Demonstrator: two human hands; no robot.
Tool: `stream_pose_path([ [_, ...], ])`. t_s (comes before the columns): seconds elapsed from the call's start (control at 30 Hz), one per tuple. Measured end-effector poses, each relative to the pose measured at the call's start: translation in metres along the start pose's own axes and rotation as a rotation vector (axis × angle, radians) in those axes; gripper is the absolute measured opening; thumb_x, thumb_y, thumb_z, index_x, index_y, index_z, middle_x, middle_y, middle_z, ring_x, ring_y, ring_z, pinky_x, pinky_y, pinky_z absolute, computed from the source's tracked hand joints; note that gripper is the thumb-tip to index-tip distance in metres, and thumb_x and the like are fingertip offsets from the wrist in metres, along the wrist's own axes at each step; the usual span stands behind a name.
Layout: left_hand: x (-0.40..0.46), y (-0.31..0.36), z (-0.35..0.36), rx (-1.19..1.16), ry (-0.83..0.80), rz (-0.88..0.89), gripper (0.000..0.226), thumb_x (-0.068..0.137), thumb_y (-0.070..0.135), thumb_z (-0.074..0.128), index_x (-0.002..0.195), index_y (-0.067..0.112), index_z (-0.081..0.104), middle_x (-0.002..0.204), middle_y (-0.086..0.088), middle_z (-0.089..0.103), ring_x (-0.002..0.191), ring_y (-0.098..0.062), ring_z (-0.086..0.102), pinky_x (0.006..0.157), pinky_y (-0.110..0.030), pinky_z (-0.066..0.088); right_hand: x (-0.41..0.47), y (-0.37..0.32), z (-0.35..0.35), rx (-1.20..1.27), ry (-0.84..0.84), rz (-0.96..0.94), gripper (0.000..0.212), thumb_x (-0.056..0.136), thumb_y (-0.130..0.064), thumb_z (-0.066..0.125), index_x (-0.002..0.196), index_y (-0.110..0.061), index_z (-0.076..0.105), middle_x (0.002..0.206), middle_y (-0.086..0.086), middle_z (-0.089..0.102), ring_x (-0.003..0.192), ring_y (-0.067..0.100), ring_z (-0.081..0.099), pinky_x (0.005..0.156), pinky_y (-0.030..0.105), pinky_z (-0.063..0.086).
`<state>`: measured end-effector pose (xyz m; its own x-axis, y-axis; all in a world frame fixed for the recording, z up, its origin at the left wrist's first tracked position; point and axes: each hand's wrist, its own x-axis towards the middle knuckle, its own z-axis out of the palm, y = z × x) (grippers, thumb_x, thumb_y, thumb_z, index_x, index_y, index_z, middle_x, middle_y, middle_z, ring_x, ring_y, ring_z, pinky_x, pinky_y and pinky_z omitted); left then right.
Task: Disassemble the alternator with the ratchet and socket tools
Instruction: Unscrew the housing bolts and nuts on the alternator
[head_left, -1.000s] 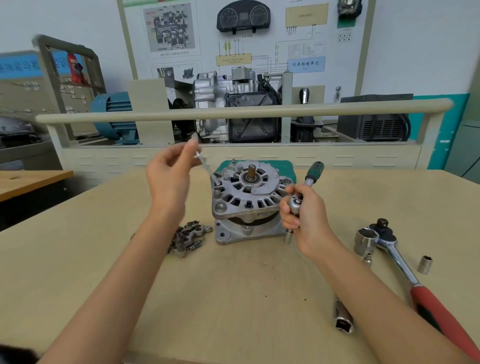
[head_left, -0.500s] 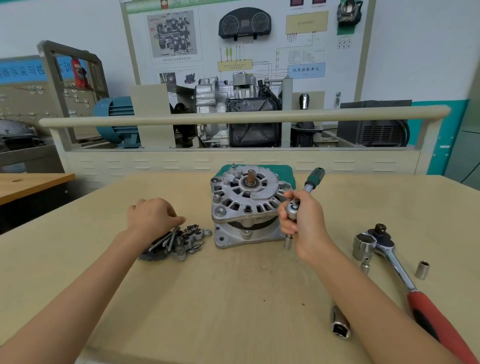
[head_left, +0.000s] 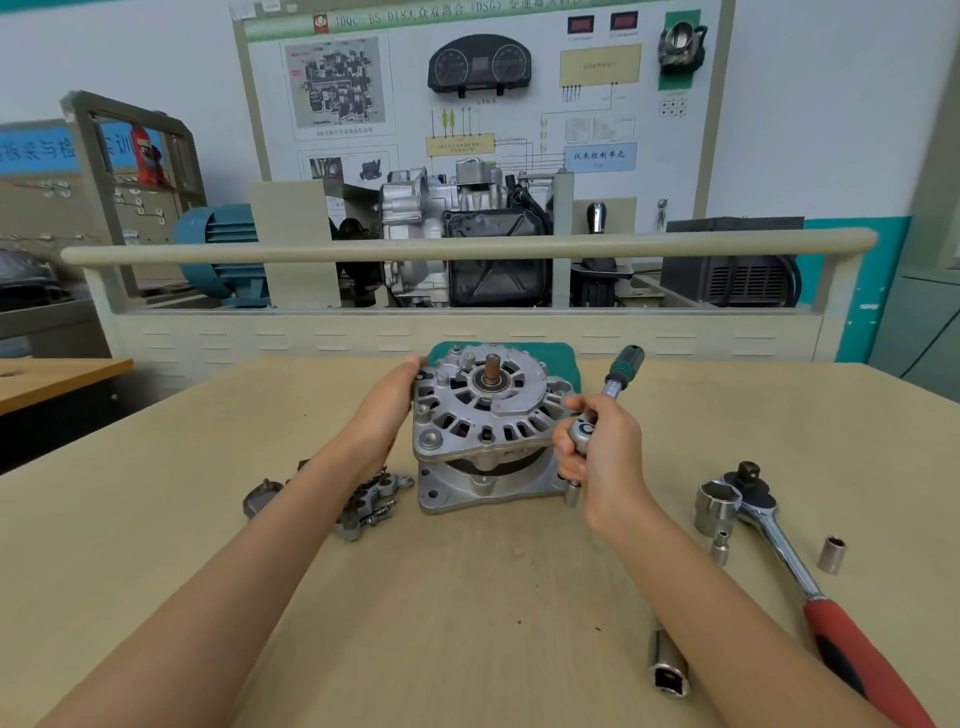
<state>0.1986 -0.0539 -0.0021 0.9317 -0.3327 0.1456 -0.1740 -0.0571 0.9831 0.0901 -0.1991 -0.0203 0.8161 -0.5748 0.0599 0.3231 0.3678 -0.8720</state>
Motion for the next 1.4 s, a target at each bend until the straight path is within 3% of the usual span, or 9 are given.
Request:
stream_pose_path([
  [0.17,0.003,-0.004,0.012,-0.109,0.084,0.027,0.025,0.099,0.026,0.035,0.100,0.019,0.059,0.108,-0.014,0.066,0.100,-0.032,0.063,0.092,-0.049,0.048,0.003,-0.001,0.001,-0.032,0.022,-0.009,0.016,0.093,-0.011,0.037,0.082,-0.009,0.047,0.036,0.000,0.040,0.025,0.006,0.027,0.031,0.014,0.016],
  [0.3,0.002,-0.003,0.026,-0.068,0.213,0.049,0.027,0.099,0.023,0.031,0.099,0.018,0.057,0.100,-0.010,0.065,0.086,-0.024,0.064,0.076,-0.038,0.052,0.008,-0.005,-0.003,0.027,0.053,0.013,0.019,0.095,-0.012,0.036,0.079,-0.010,0.046,0.039,0.000,0.041,0.024,0.006,0.026,0.030,0.013,0.016],
  [0.47,-0.009,-0.007,0.064,-0.053,0.489,0.071,0.034,0.101,0.026,0.026,0.120,0.012,0.050,0.106,-0.003,0.057,0.102,-0.023,0.054,0.092,-0.040,0.043,0.017,-0.006,-0.011,0.155,0.066,0.042,0.019,0.095,-0.010,0.031,0.077,-0.013,0.038,0.038,0.000,0.044,0.024,0.007,0.021,0.033,0.013,0.013],
  [0.6,-0.024,0.000,0.097,0.012,0.661,0.020,0.040,0.101,0.029,0.026,0.134,0.012,0.042,0.135,-0.009,0.045,0.126,-0.026,0.039,0.108,-0.039,0.026,0.017,-0.012,-0.012,0.183,0.084,0.029,0.019,0.093,-0.011,0.033,0.076,-0.013,0.039,0.039,-0.001,0.044,0.024,0.007,0.020,0.032,0.012,0.012],
  [0.77,-0.036,-0.011,0.087,0.114,0.453,0.019,0.045,0.100,0.036,0.023,0.142,0.022,0.031,0.144,-0.005,0.030,0.132,-0.022,0.025,0.109,-0.040,0.017,0.015,-0.034,-0.018,0.288,0.080,-0.066,0.019,0.092,-0.009,0.032,0.074,-0.013,0.039,0.039,-0.002,0.043,0.025,0.007,0.019,0.031,0.012,0.012],
  [0.9,-0.012,0.004,0.053,0.162,0.539,0.114,0.039,0.096,0.039,0.036,0.128,0.016,0.043,0.133,-0.007,0.037,0.122,-0.022,0.036,0.108,-0.042,0.023,0.009,-0.037,-0.018,0.294,0.044,-0.074,0.020,0.092,-0.010,0.032,0.074,-0.013,0.040,0.039,-0.002,0.043,0.025,0.006,0.019,0.031,0.012,0.012],
  [1.03,0.018,0.029,0.040,0.032,0.050,-0.086,0.042,0.092,0.047,0.043,0.120,0.017,0.051,0.103,-0.001,0.063,0.093,-0.018,0.059,0.075,-0.031,0.046,0.006,-0.031,-0.012,0.215,0.004,-0.024,0.020,0.093,-0.010,0.033,0.075,-0.012,0.041,0.040,-0.002,0.044,0.025,0.006,0.020,0.031,0.012,0.013],
  [1.1,0.024,0.029,0.041,0.113,-0.100,-0.192,0.042,0.091,0.047,0.044,0.120,0.018,0.054,0.107,-0.007,0.066,0.094,-0.024,0.064,0.078,-0.036,0.052,0.005,-0.028,-0.010,0.144,-0.007,0.020,0.020,0.093,-0.010,0.033,0.075,-0.012,0.041,0.041,-0.002,0.045,0.025,0.006,0.020,0.031,0.013,0.013],
  [1.4,0.025,0.017,0.051,0.123,0.125,0.016,0.025,0.087,0.030,0.042,0.100,0.015,0.059,0.108,-0.009,0.063,0.103,-0.028,0.059,0.094,-0.048,0.047,0.003,-0.024,-0.007,0.144,0.007,0.088,0.017,0.092,-0.011,0.034,0.077,-0.012,0.042,0.043,-0.003,0.047,0.025,0.006,0.019,0.030,0.013,0.013],
])
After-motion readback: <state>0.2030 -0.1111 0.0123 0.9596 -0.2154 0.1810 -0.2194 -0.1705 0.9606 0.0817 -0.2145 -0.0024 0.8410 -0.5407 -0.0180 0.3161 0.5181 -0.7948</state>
